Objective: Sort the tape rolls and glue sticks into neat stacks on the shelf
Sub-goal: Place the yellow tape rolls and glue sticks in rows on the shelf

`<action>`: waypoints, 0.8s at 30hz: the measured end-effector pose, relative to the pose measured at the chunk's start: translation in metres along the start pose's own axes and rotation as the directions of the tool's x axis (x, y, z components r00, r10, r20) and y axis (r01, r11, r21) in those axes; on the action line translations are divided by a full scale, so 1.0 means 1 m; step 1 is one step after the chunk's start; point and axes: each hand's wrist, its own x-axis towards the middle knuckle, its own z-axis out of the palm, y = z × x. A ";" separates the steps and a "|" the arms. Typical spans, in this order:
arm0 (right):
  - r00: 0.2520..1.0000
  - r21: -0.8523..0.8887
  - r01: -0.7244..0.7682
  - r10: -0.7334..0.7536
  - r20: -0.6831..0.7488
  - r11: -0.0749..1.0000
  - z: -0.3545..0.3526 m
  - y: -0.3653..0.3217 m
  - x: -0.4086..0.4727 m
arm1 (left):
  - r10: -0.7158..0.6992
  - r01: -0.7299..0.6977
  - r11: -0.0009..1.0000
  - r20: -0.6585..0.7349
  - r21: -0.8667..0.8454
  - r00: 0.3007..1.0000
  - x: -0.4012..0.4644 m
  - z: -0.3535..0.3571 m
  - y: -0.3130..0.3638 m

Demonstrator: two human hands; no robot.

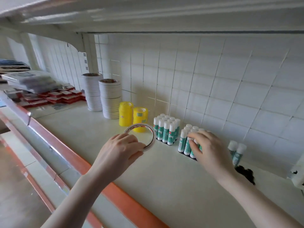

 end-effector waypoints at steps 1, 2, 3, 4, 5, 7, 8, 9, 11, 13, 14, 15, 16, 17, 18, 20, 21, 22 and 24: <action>1.000 0.004 0.006 -0.007 0.027 1.000 0.011 -0.012 0.004 | -0.002 0.002 1.000 -0.005 0.014 1.000 -0.002 -0.005 -0.014; 0.999 0.005 0.012 -0.012 0.048 1.000 0.022 -0.025 0.008 | -0.002 0.003 1.000 -0.009 0.028 1.000 -0.004 -0.010 -0.029; 0.998 0.006 0.015 -0.015 0.066 1.000 0.034 -0.039 0.012 | -0.001 0.001 0.999 -0.011 0.039 1.000 -0.006 -0.016 -0.044; 0.997 0.005 0.018 -0.018 0.079 1.000 0.045 -0.053 0.017 | 0.002 -0.001 0.999 -0.011 0.045 1.000 -0.008 -0.021 -0.061; 0.996 -0.005 0.027 -0.027 0.089 1.000 0.056 -0.067 0.022 | 0.005 -0.005 0.999 -0.012 0.047 1.000 -0.010 -0.027 -0.078; 0.993 -0.040 0.047 -0.043 0.111 0.998 0.080 -0.093 0.033 | 0.016 -0.016 0.999 -0.008 0.051 1.000 -0.013 -0.039 -0.115; 0.991 -0.050 0.042 -0.035 0.133 0.998 0.092 -0.106 0.039 | 0.024 -0.024 0.998 0.000 0.054 1.000 -0.014 -0.046 -0.133; 0.989 -0.058 0.036 -0.027 0.148 0.998 0.104 -0.119 0.045 | 0.031 -0.031 0.998 0.001 0.057 1.000 -0.015 -0.052 -0.152; 0.987 -0.083 0.024 -0.011 0.158 0.996 0.129 -0.144 0.059 | 0.039 -0.038 0.998 -0.005 0.056 0.999 -0.017 -0.066 -0.189; 0.985 -0.120 0.008 0.014 0.175 0.993 0.152 -0.167 0.072 | 0.048 -0.048 0.998 -0.001 0.041 0.999 -0.018 -0.078 -0.224; 0.982 -0.134 -0.001 0.026 0.188 0.991 0.163 -0.179 0.079 | 0.055 -0.055 0.998 0.004 0.031 0.998 -0.017 -0.085 -0.240; 0.978 -0.140 -0.012 0.041 0.204 0.990 0.174 -0.188 0.086 | 0.067 -0.067 0.997 0.008 0.024 0.998 -0.017 -0.091 -0.254; 0.975 -0.139 -0.022 0.052 0.218 0.990 0.184 -0.197 0.092 | 0.079 -0.080 0.997 0.008 0.020 0.997 -0.015 -0.096 -0.269; 0.974 -0.139 -0.024 0.055 0.222 0.990 0.193 -0.205 0.097 | 0.090 -0.090 0.996 0.006 0.019 0.996 -0.014 -0.100 -0.282; 0.974 -0.142 -0.018 0.050 0.220 0.990 0.201 -0.213 0.102 | 0.096 -0.096 0.995 0.002 0.022 0.995 -0.011 -0.104 -0.295; 0.973 -0.159 -0.003 0.040 0.226 0.987 0.215 -0.224 0.112 | 0.099 -0.099 0.995 -0.017 0.034 0.995 -0.005 -0.107 -0.319; 0.973 -0.170 0.004 0.035 0.229 0.985 0.222 -0.229 0.117 | 0.102 -0.102 0.994 -0.027 0.033 0.994 -0.001 -0.108 -0.330; 0.973 -0.177 0.013 0.029 0.228 0.984 0.230 -0.232 0.121 | 0.110 -0.109 0.994 -0.034 0.033 0.993 0.004 -0.108 -0.341; 0.975 -0.180 0.024 0.016 0.222 0.983 0.247 -0.234 0.128 | 0.130 -0.129 0.991 -0.041 0.029 0.991 0.016 -0.107 -0.359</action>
